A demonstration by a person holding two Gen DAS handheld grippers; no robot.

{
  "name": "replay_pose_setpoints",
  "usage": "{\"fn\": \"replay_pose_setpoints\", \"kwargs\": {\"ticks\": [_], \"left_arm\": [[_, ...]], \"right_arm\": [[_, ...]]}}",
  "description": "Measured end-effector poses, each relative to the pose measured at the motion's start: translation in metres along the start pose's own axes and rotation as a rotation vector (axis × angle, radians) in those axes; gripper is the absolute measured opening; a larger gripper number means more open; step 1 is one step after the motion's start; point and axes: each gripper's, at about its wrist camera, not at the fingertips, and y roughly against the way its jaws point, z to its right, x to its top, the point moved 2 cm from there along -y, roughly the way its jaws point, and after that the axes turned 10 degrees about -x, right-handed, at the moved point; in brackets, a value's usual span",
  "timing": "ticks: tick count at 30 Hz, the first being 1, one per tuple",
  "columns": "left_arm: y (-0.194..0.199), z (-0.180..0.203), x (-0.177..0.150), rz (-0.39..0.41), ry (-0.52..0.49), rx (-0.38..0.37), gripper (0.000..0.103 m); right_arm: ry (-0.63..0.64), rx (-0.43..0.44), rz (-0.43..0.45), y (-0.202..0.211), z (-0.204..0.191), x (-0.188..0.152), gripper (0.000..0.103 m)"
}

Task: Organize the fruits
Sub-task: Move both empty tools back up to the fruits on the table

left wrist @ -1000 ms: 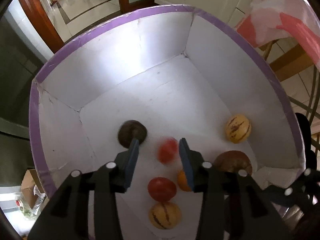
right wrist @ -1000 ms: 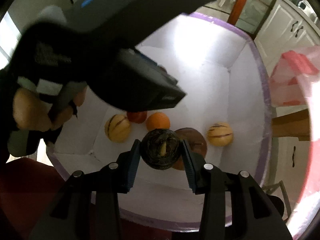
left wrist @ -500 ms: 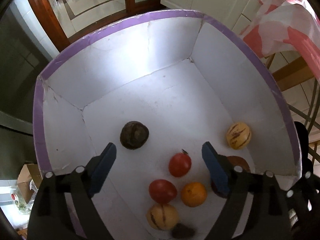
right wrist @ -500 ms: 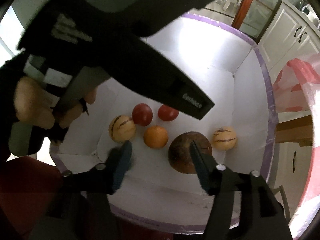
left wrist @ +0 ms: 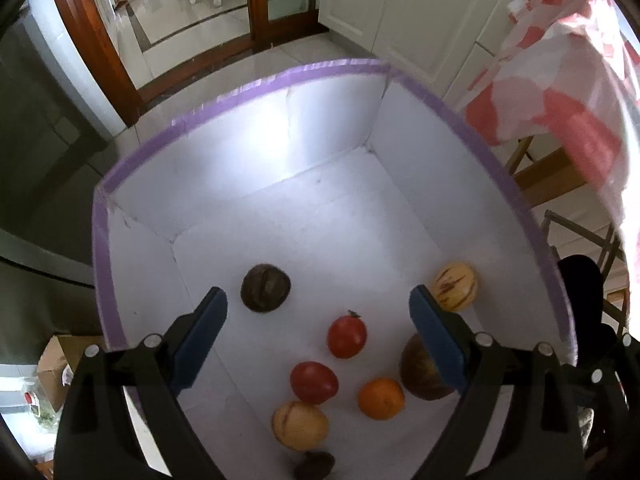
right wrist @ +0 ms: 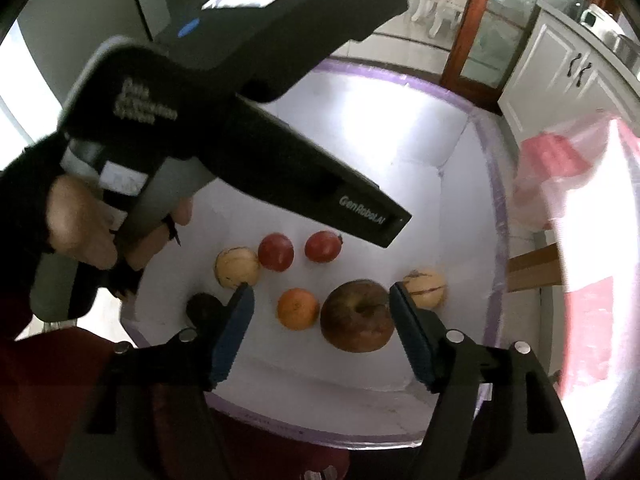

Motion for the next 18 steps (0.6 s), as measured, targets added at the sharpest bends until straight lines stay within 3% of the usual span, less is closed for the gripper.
{"fn": "replay_pose_setpoints", "kwargs": {"ticks": [7,12,15,18], "left_arm": [[0.034,0.02,0.02,0.084,-0.04,0.011,0.095],[0.069,0.038,0.044,0.203,-0.029,0.042,0.098],[0.093,0.066,0.059,0.293,-0.041,0.021,0.102],[0.111,0.115,0.069,0.349,-0.127,0.011,0.102]], "right_arm": [[-0.079,0.001,0.111,0.04,0.019,0.005,0.076],[-0.177,-0.006,0.233,0.082,0.05,0.002,0.084],[-0.252,-0.044,0.304,0.109,0.077,-0.008,0.087],[-0.347,-0.102,0.356,0.134,0.108,-0.025,0.087]]}}
